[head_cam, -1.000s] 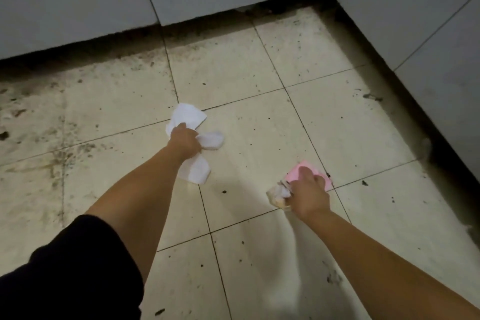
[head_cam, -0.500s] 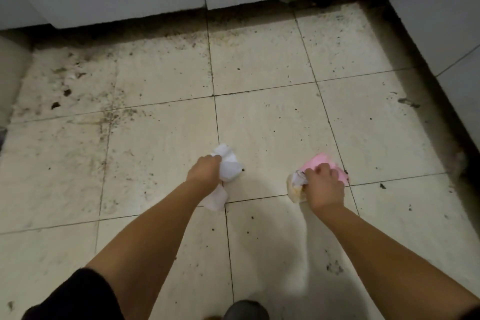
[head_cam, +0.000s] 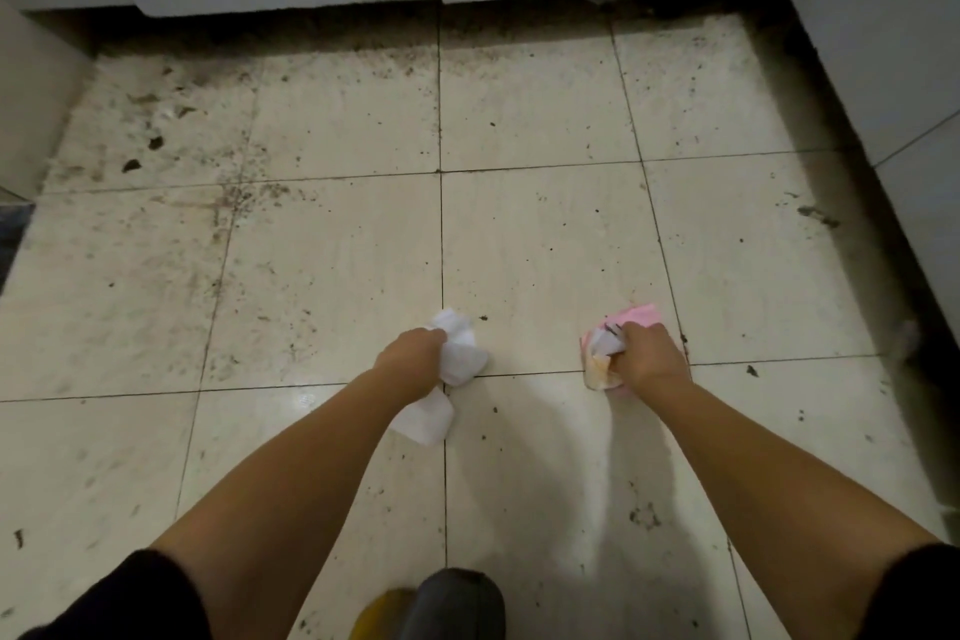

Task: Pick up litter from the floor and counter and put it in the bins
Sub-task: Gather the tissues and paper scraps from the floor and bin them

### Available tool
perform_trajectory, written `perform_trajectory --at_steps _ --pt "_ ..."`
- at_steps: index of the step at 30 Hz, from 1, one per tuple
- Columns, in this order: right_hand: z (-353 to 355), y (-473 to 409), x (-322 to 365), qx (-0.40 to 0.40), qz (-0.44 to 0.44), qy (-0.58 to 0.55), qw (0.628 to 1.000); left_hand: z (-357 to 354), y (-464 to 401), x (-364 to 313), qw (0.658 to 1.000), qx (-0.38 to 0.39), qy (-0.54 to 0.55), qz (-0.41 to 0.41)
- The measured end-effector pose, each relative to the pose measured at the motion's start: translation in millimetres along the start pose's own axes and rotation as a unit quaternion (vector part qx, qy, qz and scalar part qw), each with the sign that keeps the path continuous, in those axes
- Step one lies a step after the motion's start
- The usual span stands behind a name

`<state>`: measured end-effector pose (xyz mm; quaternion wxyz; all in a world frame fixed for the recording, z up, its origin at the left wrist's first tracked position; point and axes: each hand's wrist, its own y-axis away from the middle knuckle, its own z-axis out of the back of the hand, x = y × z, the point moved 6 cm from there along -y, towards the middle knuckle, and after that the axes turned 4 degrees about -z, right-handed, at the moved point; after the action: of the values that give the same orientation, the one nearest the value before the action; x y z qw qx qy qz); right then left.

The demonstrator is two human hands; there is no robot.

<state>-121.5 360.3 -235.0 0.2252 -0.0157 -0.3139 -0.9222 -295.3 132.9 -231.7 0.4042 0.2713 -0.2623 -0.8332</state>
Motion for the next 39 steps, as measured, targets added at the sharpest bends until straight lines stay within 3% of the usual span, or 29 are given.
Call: perform_trajectory --at_steps 4,8,13,17,20,23,29,35,39 --pt "-11.4 -9.1 -7.0 0.028 -0.019 -0.070 0.997 -0.3 2.9 -1.3 1.000 -0.004 -0.018 -0.015" --pt "3.2 8.0 9.7 0.023 0.020 -0.074 0.997 14.0 17.9 2.2 0.999 -0.038 -0.018 -0.021" --pt "49.6 61.0 68.7 -0.012 0.140 -0.043 0.989 50.5 72.3 5.5 0.991 -0.129 0.031 -0.009" --pt "81.3 132.2 134.9 -0.011 0.262 -0.034 0.965 87.4 153.9 21.3 0.965 -0.231 0.124 0.018" --pt "90.2 202.3 185.3 0.035 0.359 -0.060 0.931 104.9 245.0 50.1 0.929 -0.306 0.189 0.090" --pt "85.8 289.2 228.4 0.081 0.451 -0.073 0.886 100.3 355.6 84.0 0.871 -0.387 0.237 0.188" --pt "41.3 493.3 267.9 0.154 0.601 -0.036 0.783 49.3 582.1 132.5 0.781 -0.447 0.256 0.354" --pt "-11.0 659.3 313.0 0.156 0.706 0.041 0.690 1.3 730.1 207.2 0.666 -0.533 0.338 0.397" --pt "-101.0 718.6 330.2 0.162 0.715 0.093 0.674 -69.9 745.0 260.7 0.651 -0.512 0.364 0.427"
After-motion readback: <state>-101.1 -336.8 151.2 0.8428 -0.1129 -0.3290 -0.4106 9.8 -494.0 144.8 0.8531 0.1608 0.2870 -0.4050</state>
